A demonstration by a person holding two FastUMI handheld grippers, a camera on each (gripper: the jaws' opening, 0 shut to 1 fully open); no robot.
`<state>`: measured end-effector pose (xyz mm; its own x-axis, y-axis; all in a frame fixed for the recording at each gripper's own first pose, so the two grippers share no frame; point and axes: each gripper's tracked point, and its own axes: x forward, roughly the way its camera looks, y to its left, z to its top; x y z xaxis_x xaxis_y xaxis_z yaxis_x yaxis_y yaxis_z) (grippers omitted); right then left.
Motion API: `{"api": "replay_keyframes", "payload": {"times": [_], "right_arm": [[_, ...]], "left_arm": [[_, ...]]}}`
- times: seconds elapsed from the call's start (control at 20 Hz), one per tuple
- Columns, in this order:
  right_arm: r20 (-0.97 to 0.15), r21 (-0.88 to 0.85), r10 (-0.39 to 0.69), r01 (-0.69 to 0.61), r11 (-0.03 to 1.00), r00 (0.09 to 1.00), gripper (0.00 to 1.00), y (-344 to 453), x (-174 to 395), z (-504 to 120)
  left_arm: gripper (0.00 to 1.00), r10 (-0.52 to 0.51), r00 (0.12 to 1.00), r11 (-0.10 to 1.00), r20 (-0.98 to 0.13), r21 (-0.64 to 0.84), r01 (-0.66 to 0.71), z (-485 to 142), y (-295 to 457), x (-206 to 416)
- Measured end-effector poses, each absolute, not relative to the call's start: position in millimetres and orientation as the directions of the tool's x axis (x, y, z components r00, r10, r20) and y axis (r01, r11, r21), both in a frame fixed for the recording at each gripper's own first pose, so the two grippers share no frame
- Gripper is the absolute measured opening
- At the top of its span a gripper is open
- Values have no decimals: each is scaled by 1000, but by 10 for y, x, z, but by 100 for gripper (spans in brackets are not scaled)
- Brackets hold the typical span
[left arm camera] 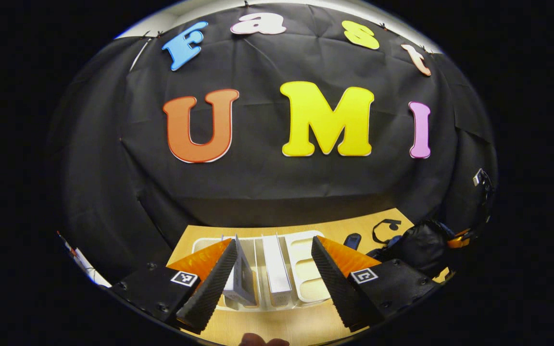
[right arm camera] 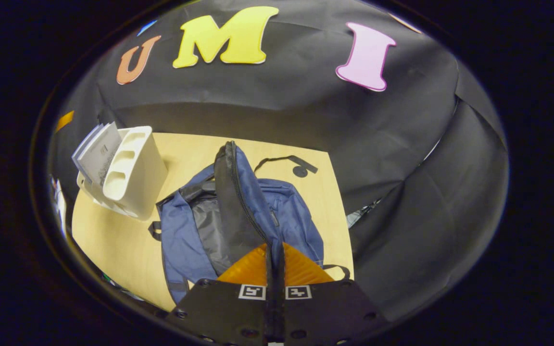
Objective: Open the schoolbag, grab two books from the bookshelf and put them into the schoolbag.
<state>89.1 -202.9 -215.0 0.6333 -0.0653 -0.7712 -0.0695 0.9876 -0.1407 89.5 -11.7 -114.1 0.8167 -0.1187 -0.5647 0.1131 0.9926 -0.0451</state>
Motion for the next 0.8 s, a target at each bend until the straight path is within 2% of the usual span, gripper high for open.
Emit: {"api": "replay_keyframes", "payload": {"times": [0.2,0.4,0.6,0.8], "right_arm": [[-788,-72,-32,-40,997,615,0,-2143,927,-2226],[-792,-16,-3,-16,1000,611,0,-2235,957,-2234],[-791,4,17,-22,1000,612,0,-2290,956,-2235],[-795,30,31,-11,999,606,0,-2374,939,-2269]], "left_arm": [[99,-174,686,983,-707,-84,163,-1352,-219,1063],[99,-159,540,982,-826,-76,172,-1720,-213,1207],[100,-162,347,983,-924,-120,140,-2104,-215,1150],[100,-150,171,987,-974,-139,78,-2323,-168,1014]]}}
